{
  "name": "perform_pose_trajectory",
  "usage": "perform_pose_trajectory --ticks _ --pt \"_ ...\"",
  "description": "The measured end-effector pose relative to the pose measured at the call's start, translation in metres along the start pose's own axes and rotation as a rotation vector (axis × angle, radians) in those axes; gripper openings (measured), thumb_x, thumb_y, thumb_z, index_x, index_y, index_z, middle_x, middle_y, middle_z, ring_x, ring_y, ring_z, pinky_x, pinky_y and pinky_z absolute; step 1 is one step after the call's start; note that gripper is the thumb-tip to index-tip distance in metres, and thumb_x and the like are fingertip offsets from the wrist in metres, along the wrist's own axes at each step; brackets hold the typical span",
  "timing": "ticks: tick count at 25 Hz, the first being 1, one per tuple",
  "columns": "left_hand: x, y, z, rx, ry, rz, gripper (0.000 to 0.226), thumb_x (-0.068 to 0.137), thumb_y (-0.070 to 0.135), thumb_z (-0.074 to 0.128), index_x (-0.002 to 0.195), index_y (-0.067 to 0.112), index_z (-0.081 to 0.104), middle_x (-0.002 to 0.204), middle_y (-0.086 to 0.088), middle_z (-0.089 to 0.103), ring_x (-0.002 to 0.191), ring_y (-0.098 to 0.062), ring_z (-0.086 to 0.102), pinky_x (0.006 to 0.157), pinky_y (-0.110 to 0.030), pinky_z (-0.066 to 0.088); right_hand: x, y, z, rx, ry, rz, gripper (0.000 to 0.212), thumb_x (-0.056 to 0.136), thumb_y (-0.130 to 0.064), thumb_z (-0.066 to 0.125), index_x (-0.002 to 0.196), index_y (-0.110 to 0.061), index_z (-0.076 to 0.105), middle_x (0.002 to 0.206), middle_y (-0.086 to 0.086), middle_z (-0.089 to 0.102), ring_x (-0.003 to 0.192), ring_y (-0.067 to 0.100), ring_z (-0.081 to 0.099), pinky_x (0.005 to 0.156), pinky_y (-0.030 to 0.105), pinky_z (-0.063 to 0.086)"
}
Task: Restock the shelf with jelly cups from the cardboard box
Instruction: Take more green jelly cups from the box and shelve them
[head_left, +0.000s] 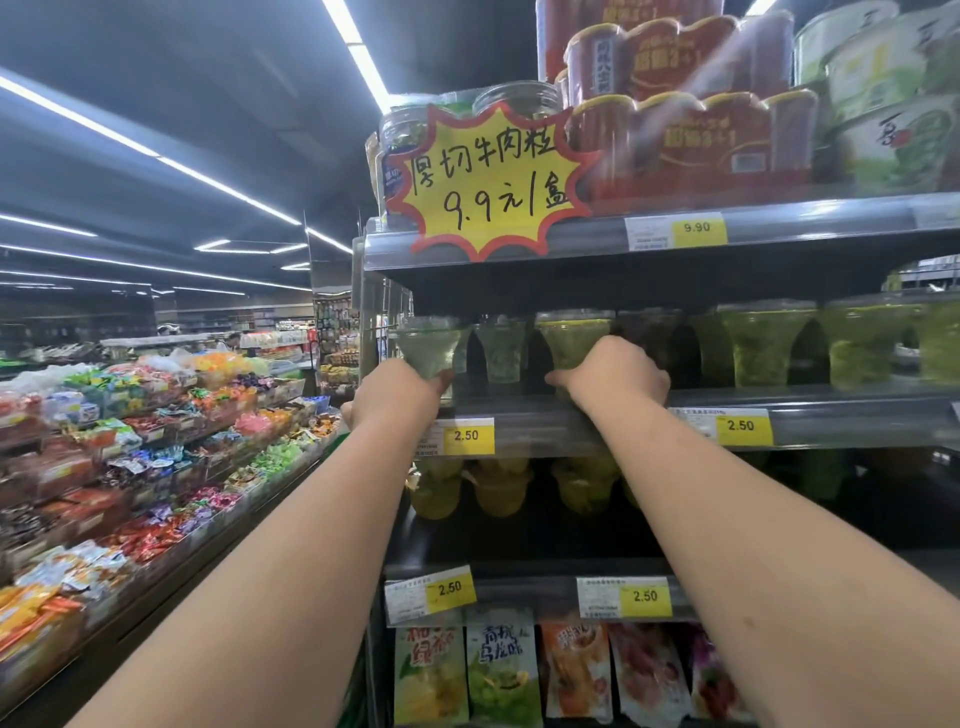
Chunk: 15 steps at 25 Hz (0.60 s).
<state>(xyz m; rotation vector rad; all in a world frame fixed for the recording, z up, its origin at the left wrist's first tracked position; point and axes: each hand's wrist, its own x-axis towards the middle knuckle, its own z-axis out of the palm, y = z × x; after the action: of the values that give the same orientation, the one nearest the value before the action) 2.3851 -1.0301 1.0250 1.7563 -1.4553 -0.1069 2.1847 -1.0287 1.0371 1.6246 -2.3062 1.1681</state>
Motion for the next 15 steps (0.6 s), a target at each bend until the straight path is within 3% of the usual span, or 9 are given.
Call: perform_pose_trajectory --ticks 4,6,8,10,12,15 --pt "-0.012 -0.005 -0.001 0.082 0.056 0.065 0.048 0.089 0.06 0.053 0.089 0.013 0.047 0.087 -0.01 0.063 0.091 -0.033 0.061 0.076 -0.043 0.055 -0.003 0.006 0.001 0.0 -0.008 0.014 0.055 0.075 -0.059 0.07 0.103 -0.012 0.064 0.108 0.01 0.067 0.106 0.033 0.059 0.091 0.04 0.044" --pt "-0.022 -0.006 -0.001 0.122 0.107 0.105 0.049 0.09 0.058 0.052 0.105 0.011 0.052 0.1 -0.01 0.063 0.103 -0.033 0.055 0.083 -0.046 0.053 -0.009 0.009 -0.002 0.02 0.014 0.004 0.055 0.077 -0.059 0.068 0.104 -0.011 0.061 0.11 0.011 0.066 0.108 0.034 0.057 0.089 0.04 0.042" --pt "-0.038 -0.005 -0.003 0.104 0.193 0.148 0.055 0.09 0.054 0.054 0.125 0.013 0.05 0.121 -0.011 0.058 0.116 -0.032 0.049 0.095 -0.046 0.046 -0.021 0.011 -0.007 0.089 0.082 -0.041 0.064 0.078 -0.057 0.067 0.121 -0.01 0.055 0.122 0.013 0.062 0.115 0.034 0.053 0.093 0.041 0.041" --pt "-0.06 -0.003 -0.003 -0.095 0.267 0.233 0.053 0.09 0.045 0.059 0.133 0.016 0.047 0.131 -0.009 0.05 0.123 -0.028 0.045 0.103 -0.041 0.039 -0.044 0.016 -0.008 0.221 0.152 -0.099 0.079 0.079 -0.054 0.068 0.14 -0.013 0.04 0.138 0.011 0.049 0.125 0.032 0.047 0.101 0.044 0.039" --pt "-0.092 -0.001 0.002 -0.37 0.271 0.319 0.045 0.09 0.034 0.063 0.13 0.018 0.05 0.127 -0.004 0.051 0.118 -0.02 0.048 0.102 -0.034 0.041 -0.075 0.025 -0.006 0.361 0.203 -0.166 0.078 0.081 -0.051 0.067 0.144 -0.018 0.035 0.142 0.007 0.043 0.128 0.029 0.043 0.103 0.046 0.039" --pt "-0.155 -0.01 0.023 -0.6 0.172 0.326 0.037 0.088 0.03 0.067 0.122 0.026 0.053 0.119 0.007 0.054 0.105 -0.007 0.055 0.091 -0.026 0.048 -0.129 0.056 0.006 0.61 0.134 -0.227 0.07 0.08 -0.043 0.071 0.139 -0.022 0.042 0.134 0.001 0.046 0.122 0.018 0.045 0.096 0.03 0.04"
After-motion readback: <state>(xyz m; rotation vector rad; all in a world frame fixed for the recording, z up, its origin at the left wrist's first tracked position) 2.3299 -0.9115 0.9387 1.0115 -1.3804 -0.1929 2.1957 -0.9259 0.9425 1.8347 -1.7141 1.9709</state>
